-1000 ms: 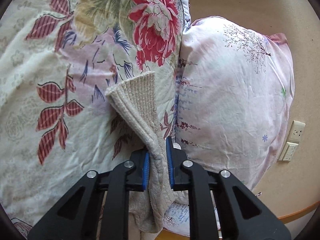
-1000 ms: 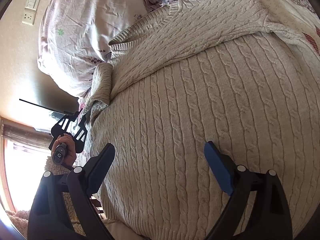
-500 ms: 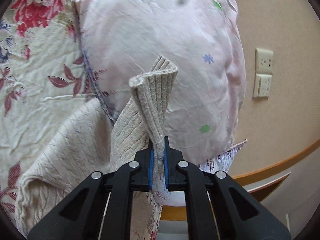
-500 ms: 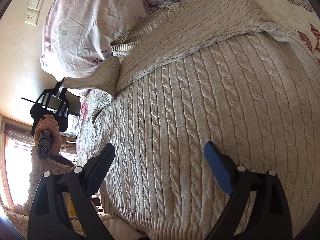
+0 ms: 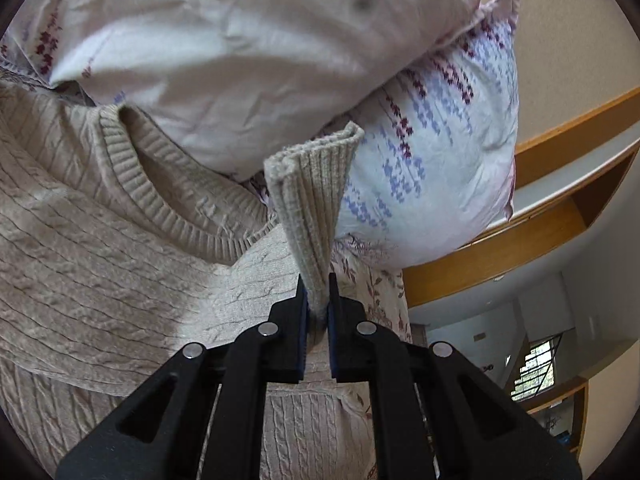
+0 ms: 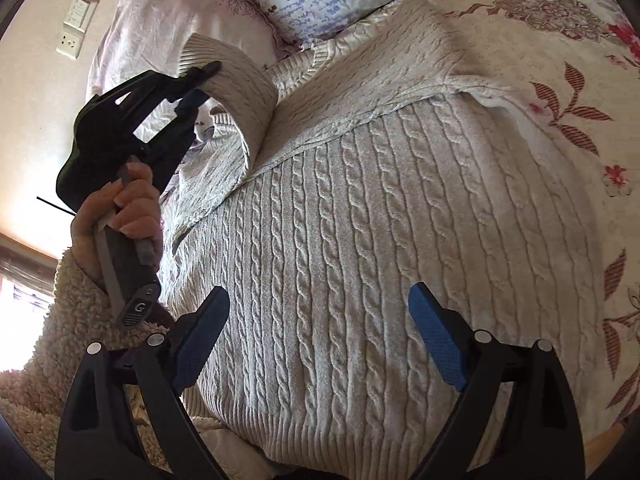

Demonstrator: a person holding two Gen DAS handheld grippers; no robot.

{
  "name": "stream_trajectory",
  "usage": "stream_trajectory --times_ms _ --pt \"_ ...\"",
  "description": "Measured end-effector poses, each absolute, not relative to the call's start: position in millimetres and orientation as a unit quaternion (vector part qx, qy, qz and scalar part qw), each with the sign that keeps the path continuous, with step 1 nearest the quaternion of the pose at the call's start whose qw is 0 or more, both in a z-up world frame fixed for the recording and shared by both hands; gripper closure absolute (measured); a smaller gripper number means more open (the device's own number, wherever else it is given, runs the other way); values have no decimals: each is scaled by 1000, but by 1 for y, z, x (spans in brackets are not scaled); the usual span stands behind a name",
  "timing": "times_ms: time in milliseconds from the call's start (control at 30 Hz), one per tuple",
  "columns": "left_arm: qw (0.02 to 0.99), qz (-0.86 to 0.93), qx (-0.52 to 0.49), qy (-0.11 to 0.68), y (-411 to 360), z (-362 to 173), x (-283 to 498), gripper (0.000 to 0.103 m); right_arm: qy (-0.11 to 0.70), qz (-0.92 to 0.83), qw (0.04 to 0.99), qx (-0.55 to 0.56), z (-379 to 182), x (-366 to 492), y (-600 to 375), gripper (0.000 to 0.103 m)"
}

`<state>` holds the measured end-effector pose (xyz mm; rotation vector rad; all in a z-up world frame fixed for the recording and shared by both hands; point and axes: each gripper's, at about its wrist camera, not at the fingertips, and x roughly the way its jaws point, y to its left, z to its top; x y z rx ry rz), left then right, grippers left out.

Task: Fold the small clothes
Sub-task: 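Lay the cuff on the sweater body and open the left gripper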

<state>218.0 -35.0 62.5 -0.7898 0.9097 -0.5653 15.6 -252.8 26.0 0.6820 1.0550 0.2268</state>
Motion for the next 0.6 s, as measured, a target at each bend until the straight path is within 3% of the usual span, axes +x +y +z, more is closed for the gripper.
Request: stream_trajectory --times_ms 333,600 --pt "799 -267 -240 483 -129 42 224 94 484 50 801 348 19 -14 -287 10" --pt "799 -265 -215 495 -150 26 220 91 486 41 796 359 13 -27 -297 10"
